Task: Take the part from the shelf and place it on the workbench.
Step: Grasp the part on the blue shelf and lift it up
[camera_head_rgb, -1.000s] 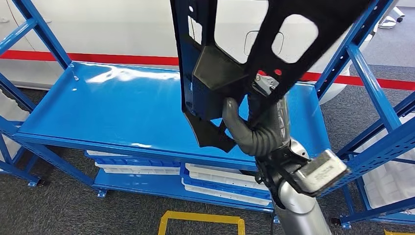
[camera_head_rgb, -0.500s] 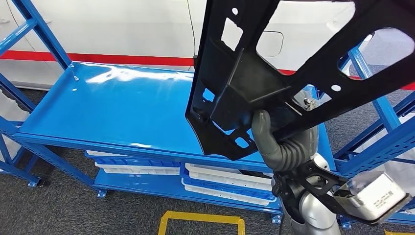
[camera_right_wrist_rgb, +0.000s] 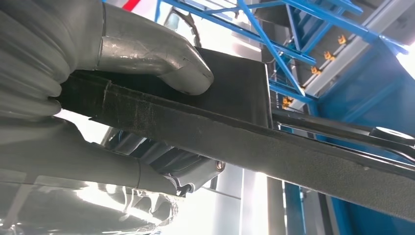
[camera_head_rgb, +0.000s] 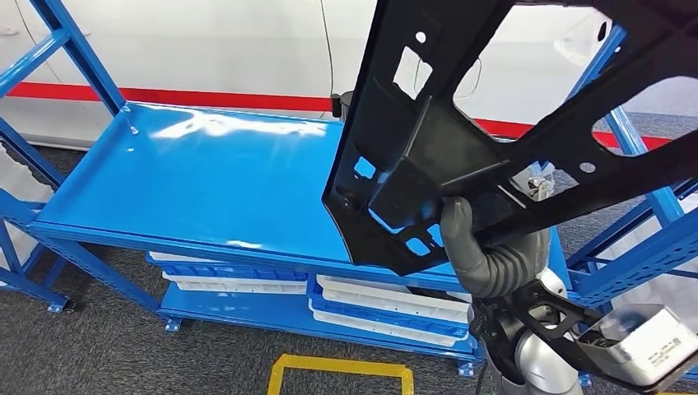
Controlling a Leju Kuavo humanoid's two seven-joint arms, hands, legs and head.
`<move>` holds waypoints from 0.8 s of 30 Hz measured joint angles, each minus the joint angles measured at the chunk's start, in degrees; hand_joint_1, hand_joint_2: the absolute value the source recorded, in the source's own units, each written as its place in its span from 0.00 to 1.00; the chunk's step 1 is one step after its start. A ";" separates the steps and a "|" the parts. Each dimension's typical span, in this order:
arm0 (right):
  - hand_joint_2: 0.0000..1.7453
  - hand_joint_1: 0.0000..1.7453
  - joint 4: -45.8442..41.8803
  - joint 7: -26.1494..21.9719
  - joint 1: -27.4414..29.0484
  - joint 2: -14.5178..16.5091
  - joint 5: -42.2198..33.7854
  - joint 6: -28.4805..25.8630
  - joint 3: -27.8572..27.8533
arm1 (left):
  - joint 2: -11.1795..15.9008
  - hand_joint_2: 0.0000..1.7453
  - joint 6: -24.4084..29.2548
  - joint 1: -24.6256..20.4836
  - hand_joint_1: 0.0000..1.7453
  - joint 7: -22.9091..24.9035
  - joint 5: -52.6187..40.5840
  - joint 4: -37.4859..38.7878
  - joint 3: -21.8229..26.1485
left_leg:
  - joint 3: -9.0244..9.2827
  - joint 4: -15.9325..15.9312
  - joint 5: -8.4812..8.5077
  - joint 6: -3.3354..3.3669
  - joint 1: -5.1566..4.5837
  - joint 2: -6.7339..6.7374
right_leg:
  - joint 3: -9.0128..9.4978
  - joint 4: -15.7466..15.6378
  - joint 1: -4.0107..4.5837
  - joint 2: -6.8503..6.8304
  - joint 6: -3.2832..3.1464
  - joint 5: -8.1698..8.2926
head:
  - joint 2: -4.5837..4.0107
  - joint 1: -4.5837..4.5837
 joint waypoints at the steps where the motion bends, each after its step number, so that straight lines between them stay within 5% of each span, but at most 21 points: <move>1: 1.00 1.00 0.00 0.00 0.22 -0.21 -0.01 -0.01 -0.02 | -0.05 1.00 0.04 0.02 0.00 0.00 0.01 0.00 0.00 | -0.04 0.01 -0.01 -0.02 0.04 0.00 | -1.50 3.05 -0.07 0.00 0.18 -0.84 | 0.00 0.01; 3: 1.00 1.00 -0.01 0.00 0.49 -0.57 -0.01 -0.02 -0.04 | -0.17 1.00 0.10 0.05 0.00 0.01 0.02 0.00 0.00 | -0.05 0.06 -0.02 -0.19 0.24 -0.03 | -1.45 2.68 -0.33 -0.02 1.24 0.32 | 0.00 0.01; 5: 1.00 1.00 -0.02 -0.01 0.52 -0.84 -0.02 -0.02 -0.06 | -0.33 1.00 0.15 0.06 0.00 0.05 0.03 0.00 0.00 | -0.05 0.29 -0.12 -0.76 0.53 -0.12 | 2.38 -5.32 -0.84 -0.12 2.61 3.61 | 0.00 0.02; 6: 1.00 1.00 -0.03 -0.01 0.55 -0.95 -0.03 -0.02 -0.07 | -0.39 1.00 0.19 0.06 0.00 0.08 0.05 0.01 0.00 | -0.14 0.46 -0.20 -1.21 0.59 -0.20 | 4.22 -8.75 -0.84 0.02 2.79 5.06 | 0.00 0.01; 8: 1.00 1.00 -0.04 -0.09 0.64 -1.18 -0.11 -0.05 -0.14 | -0.42 1.00 0.26 0.07 0.00 0.13 0.12 0.02 -0.01 | -0.33 0.97 -0.31 -2.09 0.48 -0.38 | 5.81 -11.79 -0.71 0.36 2.20 5.99 | 0.00 0.01; 11: 1.00 1.00 -0.04 -0.20 0.76 -1.40 -0.25 -0.14 -0.25 | -0.46 1.00 0.39 0.12 0.00 0.15 0.21 0.02 -0.02 | -0.77 1.61 -0.63 -2.92 0.66 -0.49 | 5.30 -11.48 -0.85 0.66 0.70 6.13 | 0.00 -0.09; 13: 1.00 1.00 -0.04 -0.30 0.77 -1.45 -0.33 -0.15 -0.26 | -0.45 1.00 0.42 0.13 0.00 0.15 0.21 0.02 -0.02 | -2.24 4.96 -3.46 -3.40 0.89 -0.32 | 4.87 -11.54 -1.02 0.58 -0.34 6.59 | 0.00 -0.13; 15: 1.00 1.00 -0.04 -0.39 0.80 -1.50 -0.37 -0.15 -0.25 | -0.45 1.00 0.43 0.13 0.00 0.15 0.21 0.02 -0.02 | -5.21 12.20 -7.93 -3.74 0.93 -0.21 | 4.24 -11.52 -0.68 0.45 -1.14 7.00 | 0.00 -0.14; 17: 1.00 1.00 -0.04 -0.41 0.85 -1.57 -0.38 -0.15 -0.22 | -0.46 1.00 0.43 0.15 0.00 0.15 0.21 0.02 -0.02 | -7.02 17.32 -9.85 -3.74 0.95 -0.21 | 3.58 -11.49 -0.27 0.34 -1.62 7.41 | 0.00 -0.14; 19: 1.00 1.00 -0.04 -0.42 0.88 -1.65 -0.38 -0.15 -0.19 | -0.47 1.00 0.42 0.15 0.00 0.15 0.20 0.02 -0.02 | -4.48 14.12 -7.60 -3.18 0.88 -0.21 | 3.18 -11.48 0.12 0.34 -1.78 7.79 | 0.00 -0.14; 22: 1.00 1.00 -0.04 -0.49 0.87 -1.71 -0.38 -0.15 -0.16 | -0.28 1.00 0.38 0.05 0.00 0.15 0.19 0.02 -0.03 | 2.41 3.13 -4.09 -1.77 0.31 -0.17 | 2.99 -11.49 0.44 0.34 -1.39 8.29 | 0.00 -0.09; 24: 1.00 1.00 -0.04 -0.55 0.88 -1.74 -0.38 -0.15 -0.13 | -0.17 1.00 0.37 0.02 0.00 0.14 0.19 0.02 -0.04 | 3.32 1.14 -3.89 -1.41 -0.26 -0.11 | 2.86 -11.54 0.34 0.20 -0.75 8.70 | 0.00 -0.13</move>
